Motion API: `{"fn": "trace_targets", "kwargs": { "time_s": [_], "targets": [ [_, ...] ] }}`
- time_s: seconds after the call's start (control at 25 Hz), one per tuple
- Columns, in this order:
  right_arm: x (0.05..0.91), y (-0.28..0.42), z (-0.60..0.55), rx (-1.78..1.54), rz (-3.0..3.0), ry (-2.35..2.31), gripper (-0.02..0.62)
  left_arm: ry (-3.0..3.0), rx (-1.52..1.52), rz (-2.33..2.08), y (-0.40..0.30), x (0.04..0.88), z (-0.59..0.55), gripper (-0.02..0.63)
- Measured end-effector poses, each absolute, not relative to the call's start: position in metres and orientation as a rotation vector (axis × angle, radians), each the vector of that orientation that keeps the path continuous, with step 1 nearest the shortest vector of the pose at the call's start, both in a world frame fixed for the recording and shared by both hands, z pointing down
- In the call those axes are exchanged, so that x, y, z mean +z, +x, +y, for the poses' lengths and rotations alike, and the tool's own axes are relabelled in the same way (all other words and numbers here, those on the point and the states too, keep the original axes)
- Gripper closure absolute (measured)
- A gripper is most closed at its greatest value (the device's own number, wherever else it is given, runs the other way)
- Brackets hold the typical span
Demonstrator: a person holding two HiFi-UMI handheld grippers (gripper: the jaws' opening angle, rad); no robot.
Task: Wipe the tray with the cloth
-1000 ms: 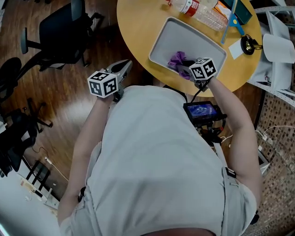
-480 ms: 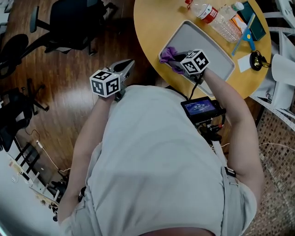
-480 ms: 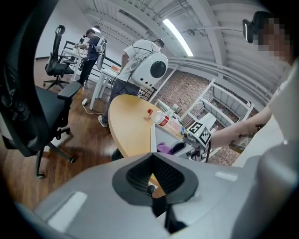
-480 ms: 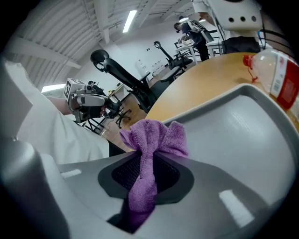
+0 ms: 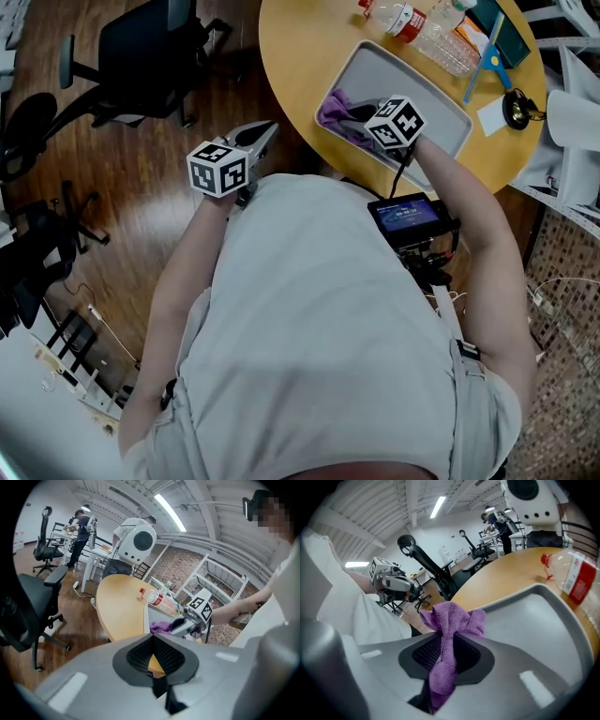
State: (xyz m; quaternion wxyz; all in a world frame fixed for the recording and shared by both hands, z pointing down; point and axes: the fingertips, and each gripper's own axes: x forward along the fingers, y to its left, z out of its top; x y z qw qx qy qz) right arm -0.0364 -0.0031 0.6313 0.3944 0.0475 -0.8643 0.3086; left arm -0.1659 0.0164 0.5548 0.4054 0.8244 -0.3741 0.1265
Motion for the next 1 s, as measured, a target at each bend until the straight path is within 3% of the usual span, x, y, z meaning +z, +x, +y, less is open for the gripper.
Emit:
{"fn": "trace_targets", "kwargs": {
  "time_s": [0.36,0.6,0.84,1.0],
  "targets": [
    [0.552,0.063,-0.043,0.768,-2.348,0.564,0.520,2.250,0.424,-0.694,-0.103,0.540,-0.022,0.606],
    [0.515,0.187,-0.036,0.772,-2.272,1.050,0.520,2.378,0.479,-0.453,-0.026,0.526,-0.045,0.606],
    [0.543,0.322,-0.014,0.730,-1.865,1.315,0.520,2.383,0.520,-0.341,0.025,0.525,-0.026,0.606],
    [0.598,0.375,0.005,0.705,-1.600,1.284,0.517,2.356,0.554,-0.353,0.032,0.532,-0.019,0.606]
  ]
}}
